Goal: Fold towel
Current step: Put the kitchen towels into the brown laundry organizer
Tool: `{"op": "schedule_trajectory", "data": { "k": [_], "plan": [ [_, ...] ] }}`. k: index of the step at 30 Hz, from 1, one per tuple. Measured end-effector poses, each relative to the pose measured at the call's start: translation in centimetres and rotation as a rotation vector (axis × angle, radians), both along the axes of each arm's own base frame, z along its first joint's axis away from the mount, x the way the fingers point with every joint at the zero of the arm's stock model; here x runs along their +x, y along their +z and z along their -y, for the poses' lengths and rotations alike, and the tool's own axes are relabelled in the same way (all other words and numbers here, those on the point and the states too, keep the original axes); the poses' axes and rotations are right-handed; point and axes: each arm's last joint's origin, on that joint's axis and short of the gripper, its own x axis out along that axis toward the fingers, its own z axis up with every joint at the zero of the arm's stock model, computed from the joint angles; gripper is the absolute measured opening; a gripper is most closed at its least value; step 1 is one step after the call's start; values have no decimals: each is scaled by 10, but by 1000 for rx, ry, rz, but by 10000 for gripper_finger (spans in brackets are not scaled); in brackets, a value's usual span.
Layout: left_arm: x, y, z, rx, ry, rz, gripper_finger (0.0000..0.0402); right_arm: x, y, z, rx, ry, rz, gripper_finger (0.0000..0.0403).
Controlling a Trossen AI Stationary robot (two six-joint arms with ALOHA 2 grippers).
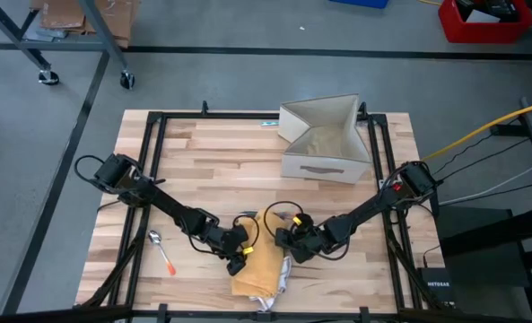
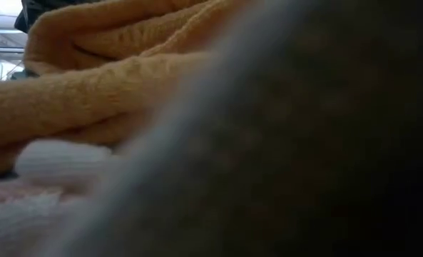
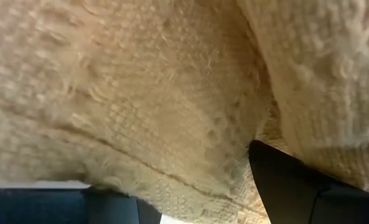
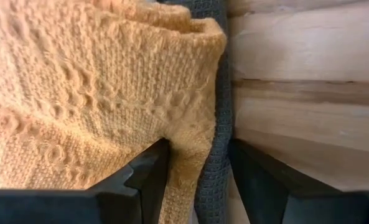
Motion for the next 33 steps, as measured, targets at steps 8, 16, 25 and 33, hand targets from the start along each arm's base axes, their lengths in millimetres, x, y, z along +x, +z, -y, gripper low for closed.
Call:
{"op": "schedule_trajectory", "data": {
  "k": [8,16,25,33],
  "plan": [
    [7,-3,-12,-39,91,-17,208,2,0,-1,-3,43,18,177],
    [23,-19,-12,-104,125,59,208,2,0,-1,-22,35,27,129],
    [33,-25,-10,-93,144,169,128,7,2,-1,-98,73,96,15],
    [41,-18,-9,10,142,278,20,10,5,-2,-115,79,141,29]
  ]
}}
